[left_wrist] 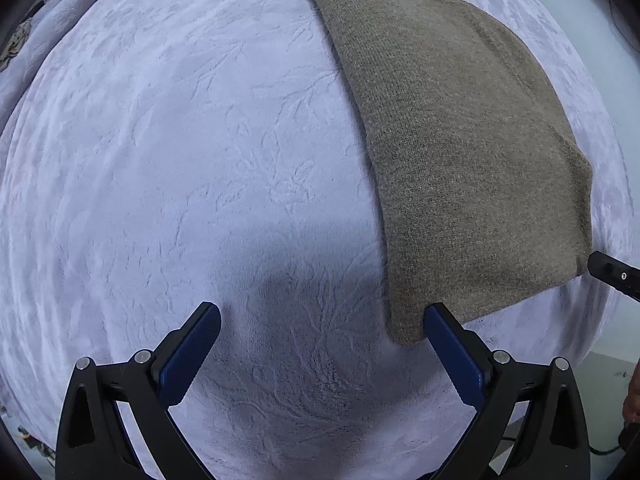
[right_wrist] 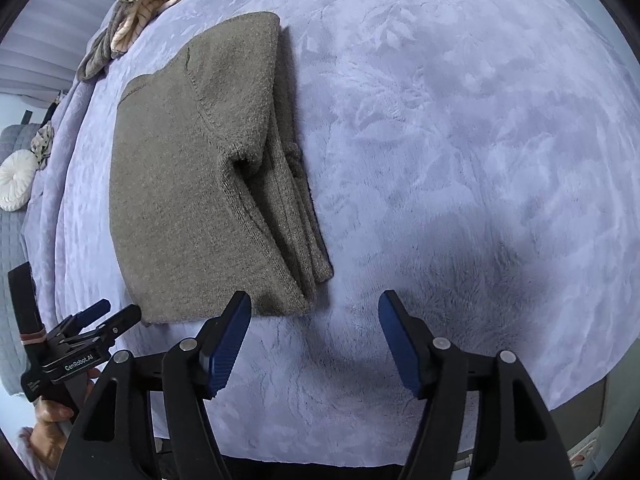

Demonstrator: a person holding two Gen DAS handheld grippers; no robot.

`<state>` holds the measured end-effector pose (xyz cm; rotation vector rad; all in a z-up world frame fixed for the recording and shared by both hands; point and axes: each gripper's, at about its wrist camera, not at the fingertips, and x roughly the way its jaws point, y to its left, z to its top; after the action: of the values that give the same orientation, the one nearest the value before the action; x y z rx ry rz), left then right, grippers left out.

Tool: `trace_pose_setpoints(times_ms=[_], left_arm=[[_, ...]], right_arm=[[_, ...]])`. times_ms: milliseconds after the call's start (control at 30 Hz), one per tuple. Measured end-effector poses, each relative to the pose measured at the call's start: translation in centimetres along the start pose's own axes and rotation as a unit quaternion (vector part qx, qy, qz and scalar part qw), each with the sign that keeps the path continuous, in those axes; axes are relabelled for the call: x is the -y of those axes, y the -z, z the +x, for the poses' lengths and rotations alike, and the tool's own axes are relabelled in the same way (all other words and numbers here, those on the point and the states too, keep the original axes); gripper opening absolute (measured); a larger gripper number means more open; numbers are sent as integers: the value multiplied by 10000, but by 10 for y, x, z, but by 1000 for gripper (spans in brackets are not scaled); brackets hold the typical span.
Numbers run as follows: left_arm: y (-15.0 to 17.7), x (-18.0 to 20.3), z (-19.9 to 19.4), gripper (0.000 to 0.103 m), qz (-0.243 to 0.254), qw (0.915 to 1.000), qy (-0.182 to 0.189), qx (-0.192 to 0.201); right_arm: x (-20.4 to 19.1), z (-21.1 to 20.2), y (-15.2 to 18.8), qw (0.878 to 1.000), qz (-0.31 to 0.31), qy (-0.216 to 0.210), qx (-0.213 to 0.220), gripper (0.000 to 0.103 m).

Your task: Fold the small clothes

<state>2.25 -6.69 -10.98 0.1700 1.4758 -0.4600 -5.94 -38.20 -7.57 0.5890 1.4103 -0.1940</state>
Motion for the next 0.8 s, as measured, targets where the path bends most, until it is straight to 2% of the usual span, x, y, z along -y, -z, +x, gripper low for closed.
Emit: trace_pose_setpoints(times_ms=[133,367,567,667,700,733,800], left_arm=[[-7,-13,-4,102,-166,9993,328,38],[-46,-35,-18,102,-449,9974,463,330],[-73,-32,-10,102,-596,9950,643,469],[-74,-14,-8,102,-637,9944,654,538],[-75,-12,-8,102,-651,9942,639,563],[-77,-12,-8,102,-667,9941,627,577],[-78,-12,-8,102,-748,9935,630,588]], right_arm=[[3,-3,-9,9997,24,-218,55,75],[14,-5,-39,9970,259,-707,169,75],[12,6,-88,9919,291,-1210,236,75],[6,20,-116,9869,375,-1558,195,74],[3,25,-124,9857,382,-1632,157,68],[0,31,-131,9847,376,-1697,87,46],[-10,39,-143,9881,264,-1512,-39,17]])
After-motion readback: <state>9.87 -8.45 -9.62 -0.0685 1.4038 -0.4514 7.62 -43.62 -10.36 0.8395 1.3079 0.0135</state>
